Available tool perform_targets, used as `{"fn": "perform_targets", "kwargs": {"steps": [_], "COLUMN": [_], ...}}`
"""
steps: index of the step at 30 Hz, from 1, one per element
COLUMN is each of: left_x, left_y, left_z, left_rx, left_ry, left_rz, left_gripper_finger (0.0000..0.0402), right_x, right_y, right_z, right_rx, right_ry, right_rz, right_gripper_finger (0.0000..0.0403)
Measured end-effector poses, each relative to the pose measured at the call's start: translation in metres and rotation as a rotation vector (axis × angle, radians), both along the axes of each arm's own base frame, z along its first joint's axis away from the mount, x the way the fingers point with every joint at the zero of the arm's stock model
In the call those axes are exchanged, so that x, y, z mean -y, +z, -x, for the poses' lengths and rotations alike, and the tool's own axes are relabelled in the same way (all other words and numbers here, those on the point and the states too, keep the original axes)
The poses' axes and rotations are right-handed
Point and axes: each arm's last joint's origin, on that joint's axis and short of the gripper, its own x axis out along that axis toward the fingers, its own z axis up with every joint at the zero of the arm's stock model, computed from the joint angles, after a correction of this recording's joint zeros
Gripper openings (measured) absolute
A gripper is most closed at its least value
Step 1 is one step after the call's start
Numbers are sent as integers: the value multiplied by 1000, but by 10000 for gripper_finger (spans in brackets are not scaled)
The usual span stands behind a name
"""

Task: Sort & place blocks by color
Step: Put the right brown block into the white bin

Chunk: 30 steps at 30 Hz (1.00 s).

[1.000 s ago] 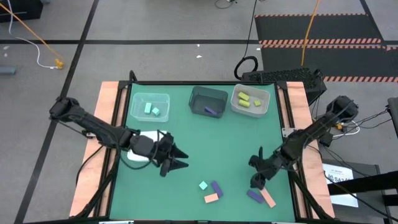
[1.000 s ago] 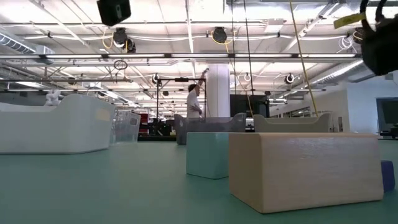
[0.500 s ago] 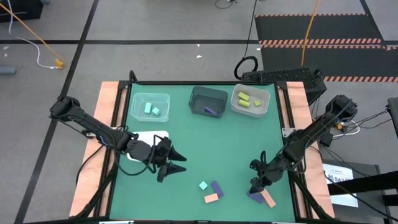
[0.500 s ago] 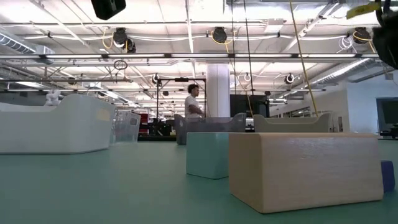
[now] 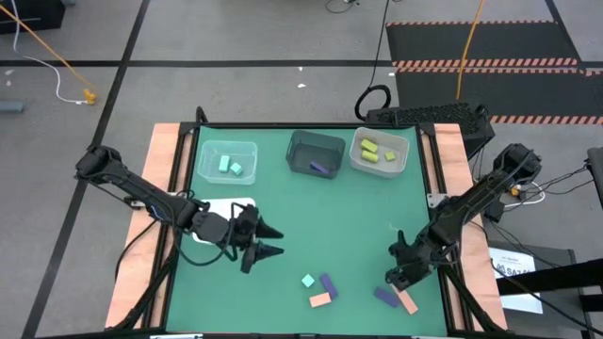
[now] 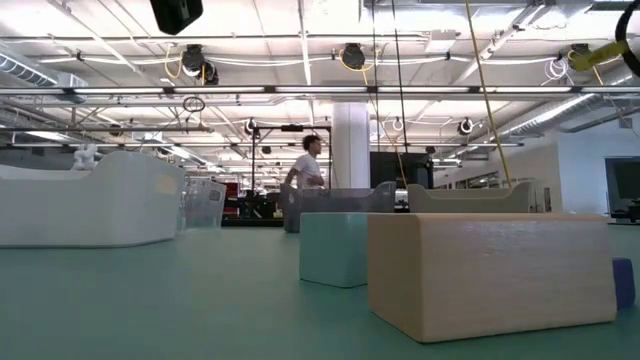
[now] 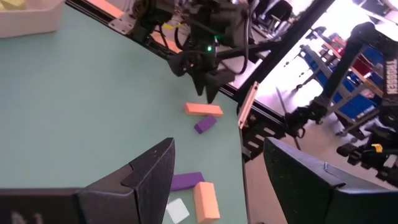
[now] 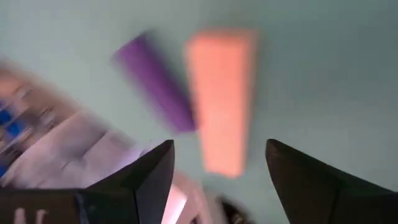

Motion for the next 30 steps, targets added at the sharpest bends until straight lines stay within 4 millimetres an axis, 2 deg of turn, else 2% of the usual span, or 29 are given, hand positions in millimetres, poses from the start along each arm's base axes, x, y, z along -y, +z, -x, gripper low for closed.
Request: {"fn": "perform_targets", "kwargs": {"steps": [4, 8, 14, 21, 27, 30], "left_x": [-1, -1, -1, -1, -1, -1], "left_y": [0, 0, 0, 0, 0, 0], "left_z": [0, 0, 0, 0, 0, 0], "left_rx": [2, 2, 2, 2, 0, -1], "left_ry": [16, 16, 16, 16, 20, 22], "left_rz": [-4, -3, -3, -3, 14, 18], "left_gripper_finger": [243, 243, 243, 243, 243, 243], "right_x": [6, 3, 3, -3, 3, 8], "right_y": [-5, 0, 1, 16, 30, 42], "right_z": [2, -6, -9, -26, -41, -51], "right_rx": [3, 136, 213, 608, 899, 1050], "right_ry": [-62, -121, -113, -141, -258, -153], "right_rz": [116, 122, 155, 228, 422, 477], "right_gripper_finger": [216, 204, 203, 203, 203, 203]}}
